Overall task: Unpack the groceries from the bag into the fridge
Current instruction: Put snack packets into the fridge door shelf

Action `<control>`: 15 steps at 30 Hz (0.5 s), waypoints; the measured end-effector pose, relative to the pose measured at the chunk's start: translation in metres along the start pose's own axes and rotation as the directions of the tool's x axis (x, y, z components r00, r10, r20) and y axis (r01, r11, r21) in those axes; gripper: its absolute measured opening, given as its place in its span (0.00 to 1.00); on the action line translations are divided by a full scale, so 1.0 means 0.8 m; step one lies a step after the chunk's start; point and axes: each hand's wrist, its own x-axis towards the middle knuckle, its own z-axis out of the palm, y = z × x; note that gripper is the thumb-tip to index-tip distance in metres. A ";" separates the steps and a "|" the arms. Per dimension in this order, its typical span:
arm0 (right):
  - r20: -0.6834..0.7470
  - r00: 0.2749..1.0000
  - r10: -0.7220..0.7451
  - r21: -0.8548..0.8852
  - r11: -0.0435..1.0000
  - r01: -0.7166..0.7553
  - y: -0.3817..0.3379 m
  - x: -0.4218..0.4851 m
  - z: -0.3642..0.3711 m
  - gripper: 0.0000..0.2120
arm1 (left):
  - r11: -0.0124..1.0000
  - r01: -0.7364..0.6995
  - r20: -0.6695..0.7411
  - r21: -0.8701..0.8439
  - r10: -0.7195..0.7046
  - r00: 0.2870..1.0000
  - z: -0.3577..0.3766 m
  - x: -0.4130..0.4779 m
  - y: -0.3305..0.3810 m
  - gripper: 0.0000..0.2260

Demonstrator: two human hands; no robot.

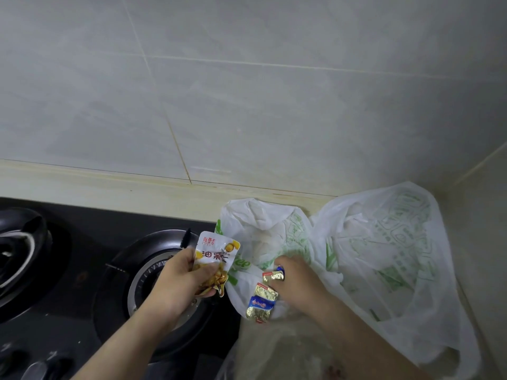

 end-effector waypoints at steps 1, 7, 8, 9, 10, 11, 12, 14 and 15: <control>0.005 1.000 0.005 0.026 1.000 -0.005 0.000 0.000 0.001 0.11 | 1.000 0.001 -0.001 -0.004 -0.001 1.000 -0.001 -0.001 0.000 0.06; 0.027 0.999 0.017 0.176 0.984 -0.022 0.001 -0.003 -0.002 0.06 | 1.000 0.002 -0.001 -0.026 -0.002 1.000 -0.005 -0.007 0.002 0.07; 0.022 1.000 0.012 0.194 0.981 -0.016 0.001 -0.005 -0.002 0.06 | 1.000 0.000 0.000 -0.025 0.000 1.000 -0.006 -0.007 0.002 0.06; 0.013 1.000 0.010 0.203 0.979 -0.013 0.001 -0.006 -0.003 0.06 | 1.000 -0.001 -0.002 -0.022 0.001 1.000 -0.007 -0.007 0.002 0.06; 0.006 1.000 0.016 0.208 0.978 -0.017 0.001 -0.008 -0.004 0.05 | 1.000 -0.002 -0.002 -0.018 0.002 1.000 -0.008 -0.008 0.002 0.07; 0.001 1.000 0.024 0.217 0.976 -0.024 0.001 -0.009 -0.005 0.05 | 1.000 -0.002 -0.001 -0.015 0.002 1.000 -0.009 -0.008 0.002 0.07; -0.002 0.999 0.032 0.238 0.971 -0.031 0.001 -0.011 -0.006 0.06 | 1.000 -0.002 0.000 -0.013 0.002 1.000 -0.010 -0.009 0.002 0.07; -0.016 0.998 0.055 0.275 0.960 -0.048 0.000 -0.016 -0.010 0.12 | 1.000 -0.002 -0.001 -0.005 0.002 1.000 -0.011 -0.010 0.001 0.07; -0.036 0.998 0.059 0.289 0.956 -0.046 -0.001 -0.018 -0.012 0.16 | 1.000 0.000 -0.004 -0.003 0.000 1.000 -0.012 -0.010 0.001 0.07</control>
